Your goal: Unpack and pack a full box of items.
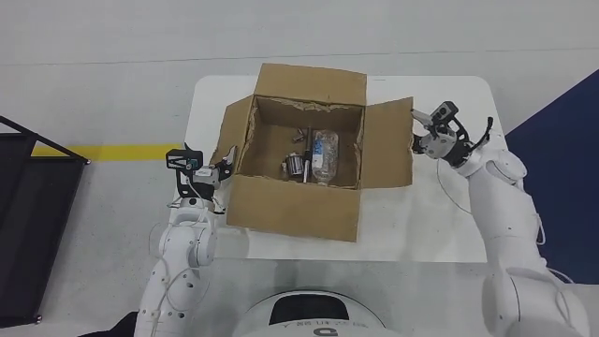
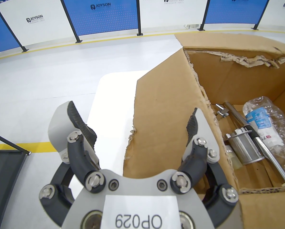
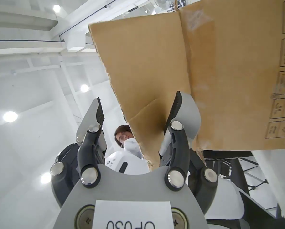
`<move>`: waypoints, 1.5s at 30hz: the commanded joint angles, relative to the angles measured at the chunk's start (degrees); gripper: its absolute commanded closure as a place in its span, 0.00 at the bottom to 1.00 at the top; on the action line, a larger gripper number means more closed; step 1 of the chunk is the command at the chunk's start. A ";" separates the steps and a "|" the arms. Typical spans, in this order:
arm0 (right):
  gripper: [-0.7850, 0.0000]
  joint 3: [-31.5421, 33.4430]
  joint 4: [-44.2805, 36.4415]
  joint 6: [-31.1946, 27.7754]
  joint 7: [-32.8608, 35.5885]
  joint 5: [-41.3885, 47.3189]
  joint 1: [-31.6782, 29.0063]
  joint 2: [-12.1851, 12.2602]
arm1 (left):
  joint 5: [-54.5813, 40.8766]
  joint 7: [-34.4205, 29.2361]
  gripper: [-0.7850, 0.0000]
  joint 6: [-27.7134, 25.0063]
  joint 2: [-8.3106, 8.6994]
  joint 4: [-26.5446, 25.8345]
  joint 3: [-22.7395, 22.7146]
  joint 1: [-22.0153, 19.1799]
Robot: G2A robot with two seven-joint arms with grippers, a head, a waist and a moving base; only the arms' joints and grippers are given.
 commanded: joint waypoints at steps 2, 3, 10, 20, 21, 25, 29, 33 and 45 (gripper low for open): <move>0.32 -3.56 -1.79 -0.47 -0.01 -1.43 0.94 0.76 | 0.00 0.00 0.00 0.00 0.00 0.00 0.00 0.00; 0.22 -4.29 -2.36 -0.70 -0.01 -2.41 1.17 1.08 | 0.00 0.00 0.00 0.00 0.00 0.00 0.00 0.00; 0.06 -7.20 -13.42 -1.01 -0.01 -5.57 -0.53 2.46 | 0.00 0.00 0.00 0.00 0.00 0.00 0.00 0.00; 0.00 -11.26 -43.70 2.94 -16.61 -10.98 -12.94 2.52 | 0.00 0.00 0.00 0.00 0.00 0.00 0.00 0.00; 0.00 -11.91 -45.80 3.66 -18.60 -11.78 -14.11 2.50 | 0.00 0.00 0.00 0.00 0.00 0.00 0.00 0.00; 0.00 -16.49 -51.10 8.39 -30.16 -17.28 -16.80 2.03 | 0.00 0.00 0.00 0.00 0.00 0.00 0.00 0.00; 0.00 -21.78 -52.45 12.37 -36.57 -19.19 -17.55 1.38 | 0.00 0.00 0.00 0.00 0.00 0.00 0.00 0.00; 0.00 -24.94 -53.93 11.95 -42.96 -21.54 -18.94 0.95 | 0.00 0.00 0.00 0.00 0.00 0.00 0.00 0.00; 0.00 -25.46 -56.23 10.64 -44.93 -22.24 -21.01 1.02 | -4.30 3.25 0.00 10.85 -0.20 5.20 -4.42 -2.13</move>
